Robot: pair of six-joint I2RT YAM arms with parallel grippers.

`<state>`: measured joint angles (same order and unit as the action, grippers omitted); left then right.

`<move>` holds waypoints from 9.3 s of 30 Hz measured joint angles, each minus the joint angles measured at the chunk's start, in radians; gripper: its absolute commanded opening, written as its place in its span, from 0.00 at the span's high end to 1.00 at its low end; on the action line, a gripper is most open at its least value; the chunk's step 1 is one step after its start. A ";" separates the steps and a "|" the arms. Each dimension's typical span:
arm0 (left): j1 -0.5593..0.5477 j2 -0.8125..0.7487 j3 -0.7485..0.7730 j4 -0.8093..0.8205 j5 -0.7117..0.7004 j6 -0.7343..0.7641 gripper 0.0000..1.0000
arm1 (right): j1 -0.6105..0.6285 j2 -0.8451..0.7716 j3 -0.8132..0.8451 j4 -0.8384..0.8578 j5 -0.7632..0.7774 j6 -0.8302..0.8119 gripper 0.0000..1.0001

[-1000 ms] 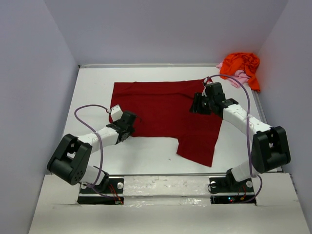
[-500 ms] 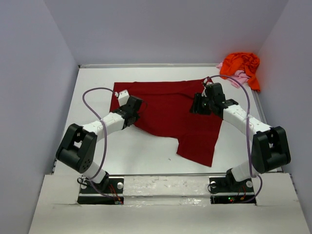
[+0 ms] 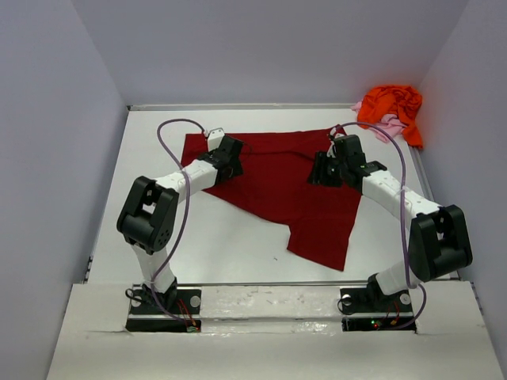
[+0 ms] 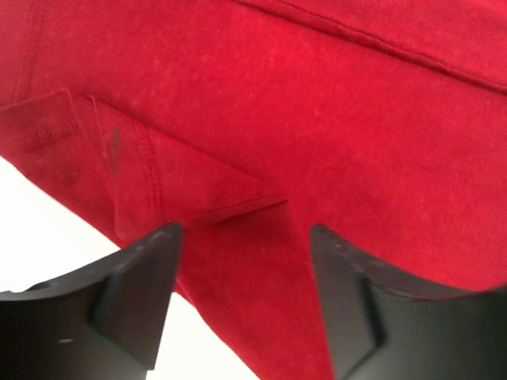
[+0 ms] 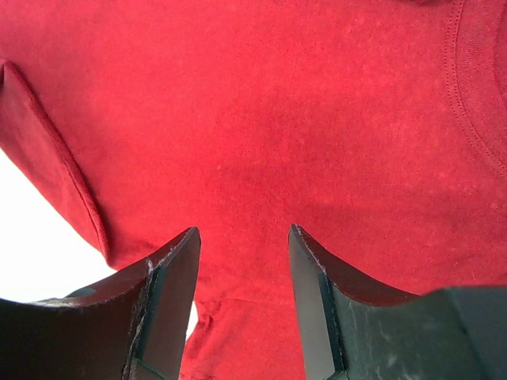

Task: Fold and stack the t-shirts
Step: Fold the tshirt

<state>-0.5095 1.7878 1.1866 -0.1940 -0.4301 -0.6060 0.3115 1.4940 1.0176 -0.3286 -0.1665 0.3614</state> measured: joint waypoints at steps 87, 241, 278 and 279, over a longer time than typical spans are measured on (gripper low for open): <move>0.034 0.064 -0.100 0.063 -0.164 -0.032 0.64 | 0.004 0.059 -0.020 0.024 -0.041 -0.003 0.47; 0.355 -0.148 0.151 -0.072 0.071 0.190 1.00 | 0.319 -0.239 -0.445 -0.236 0.056 0.444 1.00; 0.347 -0.148 0.121 -0.058 0.044 0.196 1.00 | 0.177 -0.101 0.045 -0.286 0.927 0.319 1.00; 0.347 -0.148 0.121 -0.058 0.042 0.197 1.00 | 0.155 -0.107 0.045 -0.285 0.933 0.311 1.00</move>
<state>-0.1627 1.6394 1.3071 -0.2516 -0.3882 -0.4091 0.4667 1.3869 1.0630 -0.6132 0.7666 0.6720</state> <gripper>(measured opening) 0.014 0.014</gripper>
